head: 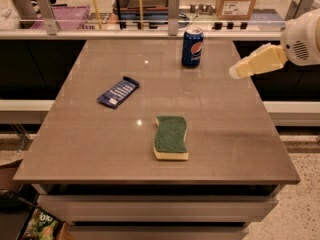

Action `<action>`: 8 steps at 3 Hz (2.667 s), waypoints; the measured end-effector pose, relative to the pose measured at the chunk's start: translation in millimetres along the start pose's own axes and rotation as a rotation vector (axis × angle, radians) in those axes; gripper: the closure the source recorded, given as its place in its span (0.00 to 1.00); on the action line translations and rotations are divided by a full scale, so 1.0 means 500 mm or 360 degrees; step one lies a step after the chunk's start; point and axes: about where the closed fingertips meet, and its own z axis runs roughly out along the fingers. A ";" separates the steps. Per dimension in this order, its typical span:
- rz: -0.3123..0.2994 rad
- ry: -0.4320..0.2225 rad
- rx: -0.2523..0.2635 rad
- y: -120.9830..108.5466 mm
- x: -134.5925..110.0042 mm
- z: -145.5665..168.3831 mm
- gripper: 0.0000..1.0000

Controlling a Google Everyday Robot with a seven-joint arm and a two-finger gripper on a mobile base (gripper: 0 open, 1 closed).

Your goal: Pick pepsi can

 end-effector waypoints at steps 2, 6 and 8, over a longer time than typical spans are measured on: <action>0.0064 -0.0136 0.0016 -0.013 -0.026 0.052 0.00; 0.0200 -0.0537 -0.0131 -0.020 -0.096 0.232 0.00; 0.0177 -0.0670 -0.0211 -0.037 -0.090 0.305 0.00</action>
Offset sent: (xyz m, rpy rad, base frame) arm 0.0222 0.0083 -0.0051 0.0601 -0.0416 -0.0009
